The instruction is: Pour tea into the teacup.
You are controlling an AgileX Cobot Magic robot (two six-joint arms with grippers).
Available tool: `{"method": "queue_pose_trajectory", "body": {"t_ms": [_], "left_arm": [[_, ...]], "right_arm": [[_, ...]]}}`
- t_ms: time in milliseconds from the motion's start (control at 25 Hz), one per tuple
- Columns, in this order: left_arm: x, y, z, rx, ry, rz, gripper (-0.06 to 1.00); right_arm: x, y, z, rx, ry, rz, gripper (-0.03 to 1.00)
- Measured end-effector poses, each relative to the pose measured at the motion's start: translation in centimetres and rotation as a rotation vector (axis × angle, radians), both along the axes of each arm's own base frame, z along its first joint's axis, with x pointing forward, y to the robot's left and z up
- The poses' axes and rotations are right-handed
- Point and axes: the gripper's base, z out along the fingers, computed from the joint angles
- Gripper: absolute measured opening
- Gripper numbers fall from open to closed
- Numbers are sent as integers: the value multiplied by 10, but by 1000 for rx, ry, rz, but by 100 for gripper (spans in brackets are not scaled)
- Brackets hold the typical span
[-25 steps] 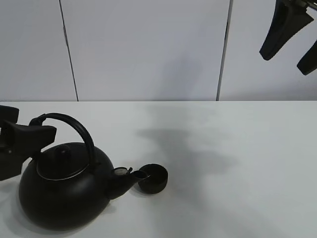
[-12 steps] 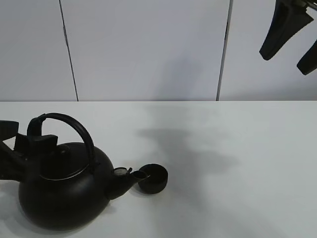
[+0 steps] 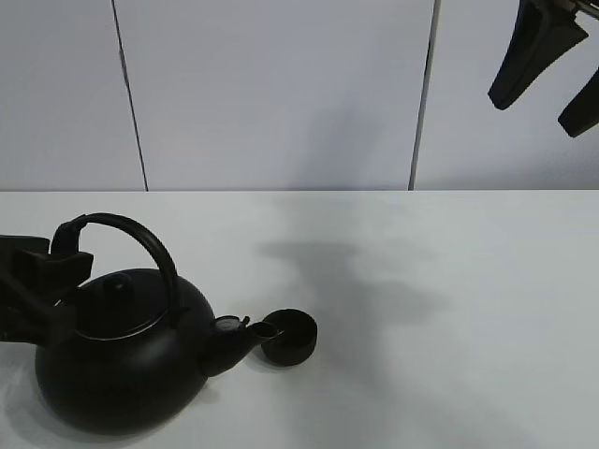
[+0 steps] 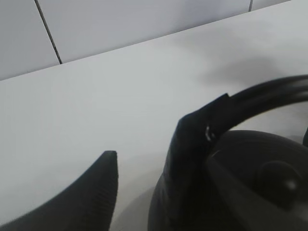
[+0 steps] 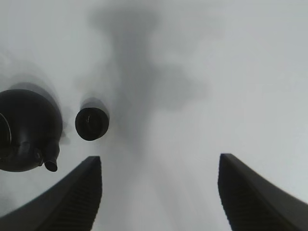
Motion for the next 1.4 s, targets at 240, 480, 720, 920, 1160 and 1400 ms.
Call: {"method": "queue_pose_trajectory", "body": {"t_ms": [240,480,720,920,1160,1400], "left_arm": [[-1,-3,0,3,-1,-30,13],[1,-4,1,8,-5,-35,11],[8,-11,11,17,-18,-70,11],[17,-18,28,-16,-102,-95,11],[26,-22,35,-32,-133,-90,11],[38,-24,44,-61,-166,-42,11]], "right_arm": [[0,0,0,0,0,-1,47],[0,0,0,0,0,-1,47],[0,0,0,0,0,-1,47],[0,0,0,0,0,-1,47],[0,1,0,7,1,-2,47],[0,1,0,12,1,-2,47]]}}
